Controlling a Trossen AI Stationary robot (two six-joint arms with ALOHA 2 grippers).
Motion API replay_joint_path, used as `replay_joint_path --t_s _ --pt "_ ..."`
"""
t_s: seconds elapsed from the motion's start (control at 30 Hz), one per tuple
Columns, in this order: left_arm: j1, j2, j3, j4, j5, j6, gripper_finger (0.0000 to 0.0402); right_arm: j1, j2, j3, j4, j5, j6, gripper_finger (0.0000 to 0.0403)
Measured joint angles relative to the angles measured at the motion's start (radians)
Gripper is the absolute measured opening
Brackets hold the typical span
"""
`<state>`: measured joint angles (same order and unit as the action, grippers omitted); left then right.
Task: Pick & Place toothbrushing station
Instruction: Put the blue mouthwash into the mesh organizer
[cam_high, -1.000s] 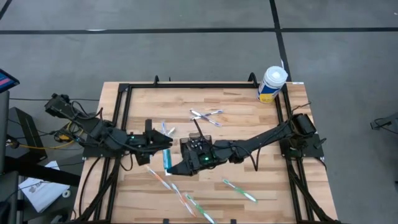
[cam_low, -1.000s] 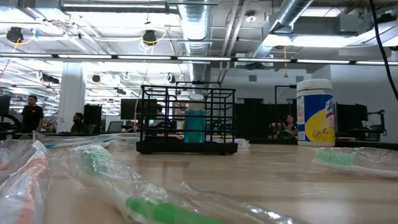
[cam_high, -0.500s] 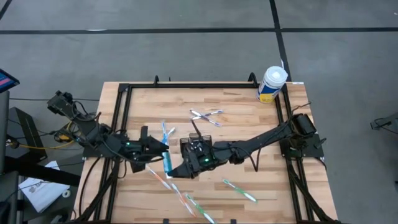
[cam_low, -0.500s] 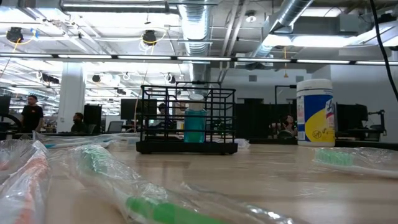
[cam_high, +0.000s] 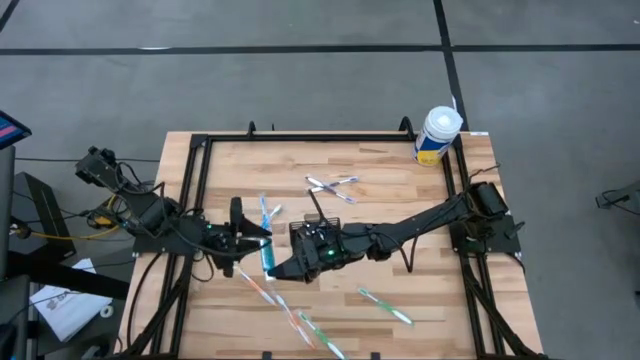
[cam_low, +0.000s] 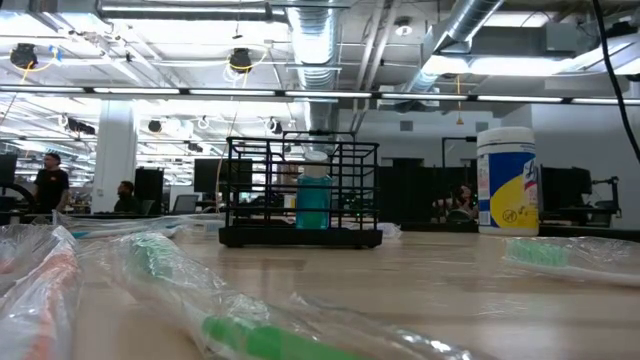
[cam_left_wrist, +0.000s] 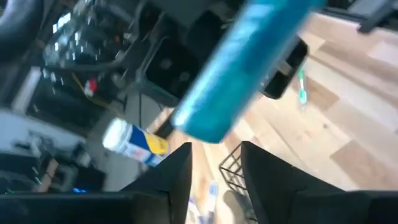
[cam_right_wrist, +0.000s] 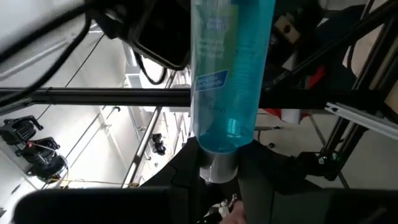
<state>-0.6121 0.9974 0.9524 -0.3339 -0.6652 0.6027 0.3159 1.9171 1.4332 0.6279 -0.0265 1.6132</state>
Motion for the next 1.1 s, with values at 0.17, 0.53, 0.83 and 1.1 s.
replay_joint_path --t_s 0.17,0.53,0.83,1.1 --pt "0.031 0.0 0.0 0.0 0.022 -0.074 0.0187 -0.012 0.0 0.0 0.008 -0.027 0.003 0.007" --pt "0.032 0.0 0.0 0.005 0.037 0.101 0.0244 -0.015 0.0 0.0 -0.001 -0.06 0.021 0.0066" --pt "-0.022 0.0 0.0 0.082 0.09 0.262 0.0203 -0.042 0.0 0.0 -0.007 -0.103 0.034 0.0066" --pt "-0.025 0.0 0.001 0.117 0.094 0.335 0.0135 -0.057 -0.001 0.0 -0.018 -0.142 0.037 0.0066"
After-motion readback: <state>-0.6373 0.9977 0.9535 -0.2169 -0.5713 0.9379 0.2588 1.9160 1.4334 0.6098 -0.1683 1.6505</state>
